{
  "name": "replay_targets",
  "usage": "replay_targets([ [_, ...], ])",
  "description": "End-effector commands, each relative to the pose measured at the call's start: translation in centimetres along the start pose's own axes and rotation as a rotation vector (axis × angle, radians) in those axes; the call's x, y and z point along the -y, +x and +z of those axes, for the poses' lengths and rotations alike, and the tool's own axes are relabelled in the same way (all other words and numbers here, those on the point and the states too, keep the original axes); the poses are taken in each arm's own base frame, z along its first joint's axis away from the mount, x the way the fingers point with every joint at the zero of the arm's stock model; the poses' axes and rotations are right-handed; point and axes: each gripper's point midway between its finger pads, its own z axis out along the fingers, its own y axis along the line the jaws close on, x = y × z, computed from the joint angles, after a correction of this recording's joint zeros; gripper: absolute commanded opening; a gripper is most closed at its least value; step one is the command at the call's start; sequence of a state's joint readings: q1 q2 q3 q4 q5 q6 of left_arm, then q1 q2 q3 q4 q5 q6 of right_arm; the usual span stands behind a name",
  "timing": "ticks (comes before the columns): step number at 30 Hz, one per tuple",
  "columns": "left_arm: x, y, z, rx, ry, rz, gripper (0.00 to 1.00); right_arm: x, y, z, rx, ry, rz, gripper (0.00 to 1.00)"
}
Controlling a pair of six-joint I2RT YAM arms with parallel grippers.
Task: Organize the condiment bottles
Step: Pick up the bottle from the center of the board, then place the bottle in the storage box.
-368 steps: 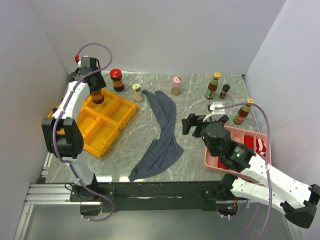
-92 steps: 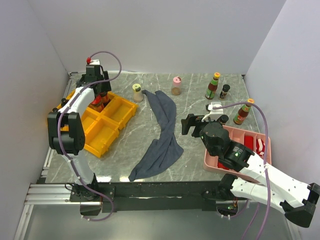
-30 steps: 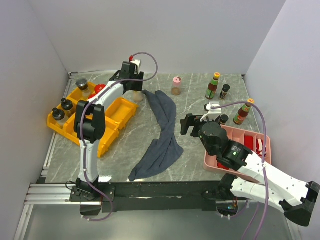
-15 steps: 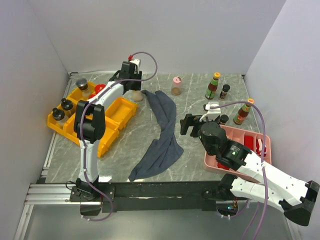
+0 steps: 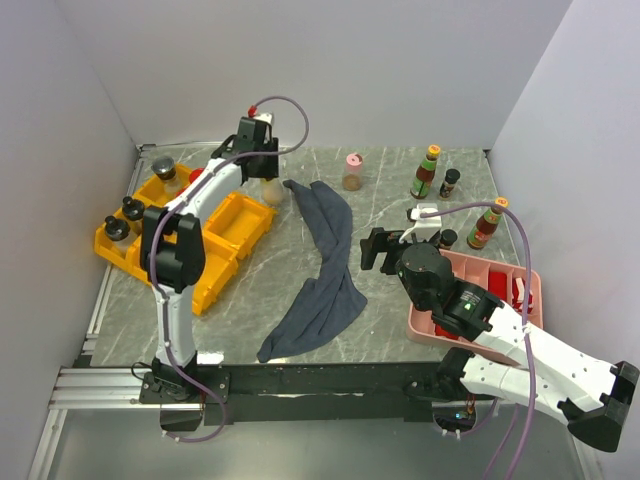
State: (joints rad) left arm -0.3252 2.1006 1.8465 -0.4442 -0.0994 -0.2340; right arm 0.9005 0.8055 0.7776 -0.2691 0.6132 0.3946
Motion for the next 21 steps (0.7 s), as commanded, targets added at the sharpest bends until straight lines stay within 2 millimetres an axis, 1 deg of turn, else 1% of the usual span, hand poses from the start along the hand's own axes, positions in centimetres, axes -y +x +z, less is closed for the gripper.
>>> replay_targets([
  [1, 0.0, -6.6, -7.0, 0.164, -0.023, -0.072, 0.01, 0.1, -1.4, -0.3, 0.045, 0.003, 0.03, 1.0],
  [2, -0.2, -6.6, -7.4, 0.166, -0.032, -0.076, 0.01, 0.1, -1.5, -0.3, 0.047, 0.002, 0.031, 1.0],
  [3, -0.5, -7.2, -8.6, 0.186, -0.044, -0.082, 0.01, 0.1, -1.5, -0.3, 0.046, 0.003, 0.031, 1.0],
  [4, -0.8, -6.7, -8.9, 0.179, -0.057, -0.082, 0.01, 0.1, -1.5, -0.4, 0.047, 0.0, 0.033, 1.0],
  [5, -1.0, -6.6, -9.4, 0.182, -0.065, -0.084, 0.01, 0.1, -1.5, -0.4, 0.048, -0.001, 0.034, 1.0],
  [6, -1.2, -7.2, -10.6, 0.204, -0.067, -0.088, 0.01, 0.0, -1.5, -0.4, 0.048, -0.005, 0.035, 1.0],
  [8, -2.1, -6.5, -11.4, 0.19, -0.113, -0.1, 0.01, 0.0, -1.6, -0.5, 0.051, -0.01, 0.04, 1.0],
  [9, -2.4, -6.6, -12.5, 0.202, -0.125, -0.123, 0.01, 0.0, -1.6, -0.6, 0.049, -0.011, 0.039, 1.0],
  [10, -3.2, -5.7, -12.8, 0.188, -0.166, -0.133, 0.01, 0.0, -1.7, -0.6, 0.052, -0.012, 0.041, 1.0],
  [11, -3.6, -5.1, -13.2, 0.181, -0.183, -0.146, 0.01, 0.0, -1.7, -0.6, 0.051, -0.01, 0.042, 1.0],
  [12, -3.8, -5.4, -14.9, 0.216, -0.181, -0.174, 0.01, 0.1, -1.8, -0.7, 0.052, -0.01, 0.044, 1.0],
  [13, -4.8, -3.5, -14.8, 0.192, -0.222, -0.178, 0.01, 0.1, -1.8, -0.8, 0.053, -0.012, 0.047, 1.0],
  [14, -5.3, -3.0, -15.2, 0.199, -0.241, -0.187, 0.01, 0.1, -1.8, -0.9, 0.055, -0.015, 0.049, 1.0],
  [15, -5.8, -3.3, -16.8, 0.234, -0.255, -0.21, 0.01, 0.1, -1.8, -0.9, 0.055, -0.018, 0.049, 1.0],
  [16, -6.6, -2.0, -17.0, 0.22, -0.292, -0.212, 0.01, 0.1, -2.0, -1.0, 0.061, -0.024, 0.054, 1.0],
  [17, -7.7, -1.8, -17.6, 0.23, -0.348, -0.219, 0.01, 0.0, -2.0, -1.1, 0.061, -0.028, 0.055, 1.0],
  [18, -8.4, -2.0, -18.8, 0.253, -0.373, -0.238, 0.01, 0.0, -2.0, -1.1, 0.061, -0.03, 0.057, 1.0],
  [19, -9.0, -1.2, -19.1, 0.243, -0.4, -0.241, 0.01, -0.1, -2.1, -1.2, 0.066, -0.037, 0.065, 1.0],
  [21, -10.0, -1.0, -20.3, 0.269, -0.442, -0.26, 0.01, -0.2, -2.1, -1.3, 0.065, -0.047, 0.068, 1.0],
])
